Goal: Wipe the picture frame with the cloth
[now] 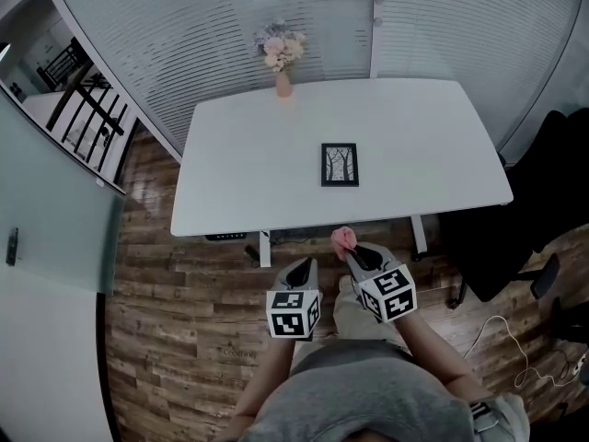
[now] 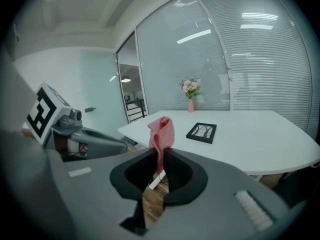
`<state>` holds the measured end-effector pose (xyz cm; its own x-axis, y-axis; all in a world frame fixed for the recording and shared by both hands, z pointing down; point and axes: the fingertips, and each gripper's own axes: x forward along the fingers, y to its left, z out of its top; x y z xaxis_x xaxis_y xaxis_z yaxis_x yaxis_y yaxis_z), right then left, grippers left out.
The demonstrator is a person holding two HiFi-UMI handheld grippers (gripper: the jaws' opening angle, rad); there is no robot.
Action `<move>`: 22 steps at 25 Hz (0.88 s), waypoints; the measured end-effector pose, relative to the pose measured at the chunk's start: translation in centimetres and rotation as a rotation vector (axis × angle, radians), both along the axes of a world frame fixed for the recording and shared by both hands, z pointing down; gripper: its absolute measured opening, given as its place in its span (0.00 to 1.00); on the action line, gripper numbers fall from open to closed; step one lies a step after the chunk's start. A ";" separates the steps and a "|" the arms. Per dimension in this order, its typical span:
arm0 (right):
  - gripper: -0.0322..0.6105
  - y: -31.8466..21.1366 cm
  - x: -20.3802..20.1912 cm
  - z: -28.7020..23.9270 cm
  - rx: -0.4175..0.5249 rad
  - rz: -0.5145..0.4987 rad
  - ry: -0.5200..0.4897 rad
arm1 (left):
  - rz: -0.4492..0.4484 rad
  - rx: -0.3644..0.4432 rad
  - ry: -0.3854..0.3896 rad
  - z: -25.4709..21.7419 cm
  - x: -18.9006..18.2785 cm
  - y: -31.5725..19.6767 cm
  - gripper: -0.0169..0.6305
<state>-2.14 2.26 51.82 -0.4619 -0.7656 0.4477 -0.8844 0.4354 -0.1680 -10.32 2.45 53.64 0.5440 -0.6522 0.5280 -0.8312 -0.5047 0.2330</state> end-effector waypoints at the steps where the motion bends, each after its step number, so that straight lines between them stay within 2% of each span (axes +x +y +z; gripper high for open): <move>1: 0.12 0.2 -0.1 -0.1 0.002 0.000 0.000 | 0.002 0.003 0.002 -0.1 0.0 0.1 0.03; 6: 0.11 0.8 -0.4 -0.5 0.018 -0.004 0.032 | 0.005 0.013 0.003 -0.5 -0.2 0.1 0.03; 22: 0.10 0.7 -0.2 -1.0 0.031 -0.008 0.018 | 0.005 0.003 0.010 -0.6 -0.1 -0.2 0.03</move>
